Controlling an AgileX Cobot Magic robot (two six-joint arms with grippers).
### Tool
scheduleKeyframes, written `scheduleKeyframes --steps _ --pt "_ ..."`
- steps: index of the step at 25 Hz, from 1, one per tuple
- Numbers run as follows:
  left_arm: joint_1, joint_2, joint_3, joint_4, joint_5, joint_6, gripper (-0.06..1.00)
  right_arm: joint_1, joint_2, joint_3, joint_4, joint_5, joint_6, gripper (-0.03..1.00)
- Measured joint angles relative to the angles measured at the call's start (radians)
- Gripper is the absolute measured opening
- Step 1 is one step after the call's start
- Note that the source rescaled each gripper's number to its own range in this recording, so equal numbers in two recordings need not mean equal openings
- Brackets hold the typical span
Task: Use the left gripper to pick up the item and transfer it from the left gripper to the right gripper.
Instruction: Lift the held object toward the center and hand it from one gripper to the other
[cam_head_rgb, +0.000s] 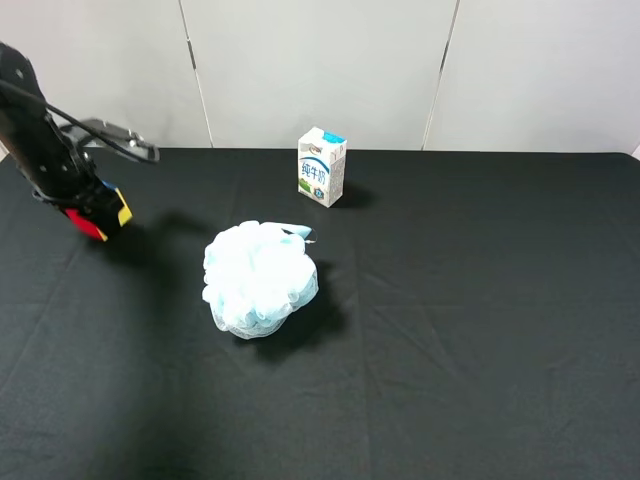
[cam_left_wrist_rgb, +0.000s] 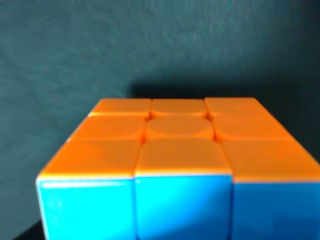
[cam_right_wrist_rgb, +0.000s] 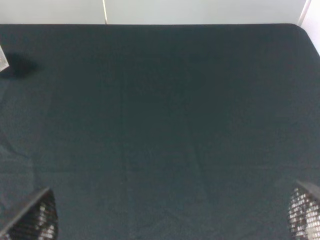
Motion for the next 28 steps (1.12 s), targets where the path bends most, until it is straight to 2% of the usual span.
scheduleKeyframes --steps 9,15,21,28 --pt "0.0 -0.201 0.0 -0.116 0.121 -0.002 0.01 0.0 0.0 0.0 0.0 0.0 0.0 1.0" --pt "0.0 -0.291 0.0 -0.255 0.186 -0.002 0.01 0.0 0.0 0.0 0.0 0.0 0.0 1.0" --pt "0.0 -0.307 0.0 -0.425 0.304 -0.001 0.01 0.0 0.0 0.0 0.0 0.0 0.0 1.0" --pt "0.0 -0.307 0.0 -0.556 0.389 0.002 0.01 0.0 0.0 0.0 0.0 0.0 0.0 1.0"
